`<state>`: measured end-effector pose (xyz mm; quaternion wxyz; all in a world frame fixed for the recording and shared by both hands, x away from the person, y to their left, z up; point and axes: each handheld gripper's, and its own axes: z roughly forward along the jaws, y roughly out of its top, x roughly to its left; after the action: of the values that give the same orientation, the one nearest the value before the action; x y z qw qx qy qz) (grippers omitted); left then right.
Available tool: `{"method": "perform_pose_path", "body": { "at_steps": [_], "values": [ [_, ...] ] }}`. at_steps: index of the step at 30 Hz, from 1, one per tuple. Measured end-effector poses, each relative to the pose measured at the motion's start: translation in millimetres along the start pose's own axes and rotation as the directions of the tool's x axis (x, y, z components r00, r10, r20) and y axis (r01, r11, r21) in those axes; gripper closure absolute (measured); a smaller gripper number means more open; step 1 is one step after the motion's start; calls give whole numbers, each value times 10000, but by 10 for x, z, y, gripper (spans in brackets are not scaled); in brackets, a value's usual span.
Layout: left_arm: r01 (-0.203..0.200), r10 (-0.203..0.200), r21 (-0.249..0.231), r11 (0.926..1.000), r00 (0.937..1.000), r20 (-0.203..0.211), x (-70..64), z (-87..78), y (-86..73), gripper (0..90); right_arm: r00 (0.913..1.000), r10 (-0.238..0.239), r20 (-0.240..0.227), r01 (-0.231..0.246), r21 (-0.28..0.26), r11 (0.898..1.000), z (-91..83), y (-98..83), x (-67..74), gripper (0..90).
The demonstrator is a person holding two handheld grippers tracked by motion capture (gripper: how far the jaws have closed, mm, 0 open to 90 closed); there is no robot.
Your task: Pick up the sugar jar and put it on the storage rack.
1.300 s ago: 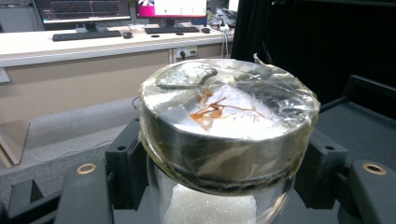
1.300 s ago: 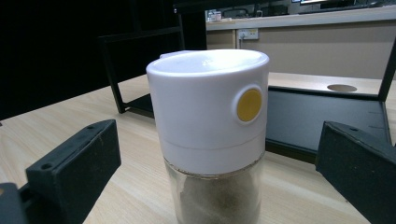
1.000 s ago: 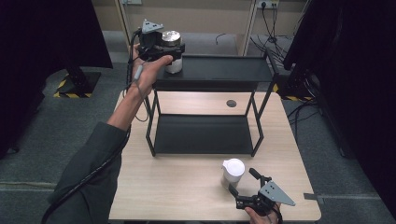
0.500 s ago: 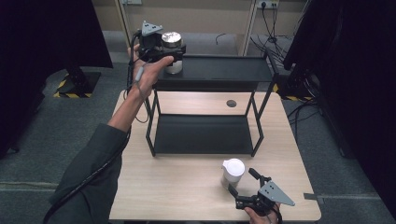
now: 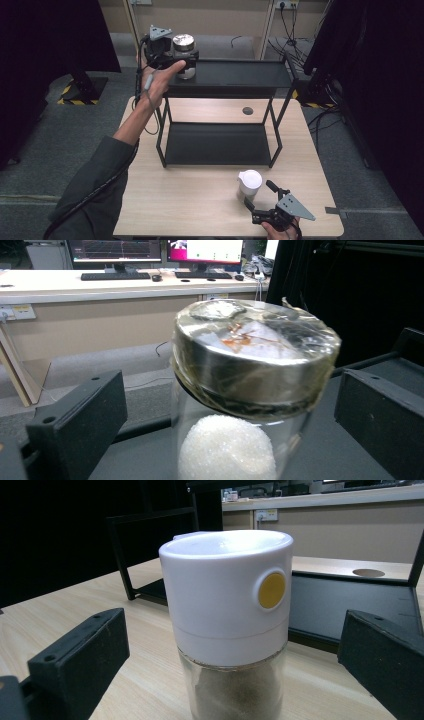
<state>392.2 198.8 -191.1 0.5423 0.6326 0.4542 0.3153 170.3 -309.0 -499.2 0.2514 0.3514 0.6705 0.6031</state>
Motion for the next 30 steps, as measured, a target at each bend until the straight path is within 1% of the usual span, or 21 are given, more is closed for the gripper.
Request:
{"method": "perform_pose_path", "body": {
  "at_steps": [4, 6, 9, 14, 18, 21, 25, 28, 30],
  "values": [
    [-6, 6, 115, 9999, 10000, 25, -25, -32, -10, 0, 10000, 15, -1, -15, 5, 10000, 1, 0, -1, 4],
    [114, -115, 111, 9999, 9999, 29, -33, -55, -24, 0, 10000, 27, 0, -27, 1, 10000, 1, -1, -2, 4],
    [99, -99, 13, 9999, 10000, -2, -63, -112, -52, 0, 10000, 27, -3, -27, -12, 10000, 1, -2, -1, 4],
    [-3, 5, -130, 9999, 9999, 101, -106, -215, -92, 0, 10000, 34, -4, -34, -27, 10000, 1, -4, 0, 4],
    [-156, 161, -210, 9997, 9996, 243, -140, -303, -150, 0, 10000, 15, 2, -15, -37, 10000, 0, -4, 3, 4],
    [-83, 95, -305, 9995, 9992, 394, -160, -381, -213, 0, 10000, 17, 6, -17, -54, 10000, -1, -6, 4, 4],
    [-221, 250, -494, 9985, 9979, 590, -197, -482, -296, 0, 10000, 11, -3, -11, -52, 10000, -2, -4, 6, 4],
    [-379, 426, -549, 9978, 9954, 863, -218, -550, -370, 0, 10000, 15, -2, -15, -48, 10000, -1, -4, 7, 4],
    [-344, 405, -582, 9977, 9936, 1058, -213, -580, -420, 0, 10000, 7, -18, -7, -54, 10000, -2, -3, 7, 4]
  ]
}}
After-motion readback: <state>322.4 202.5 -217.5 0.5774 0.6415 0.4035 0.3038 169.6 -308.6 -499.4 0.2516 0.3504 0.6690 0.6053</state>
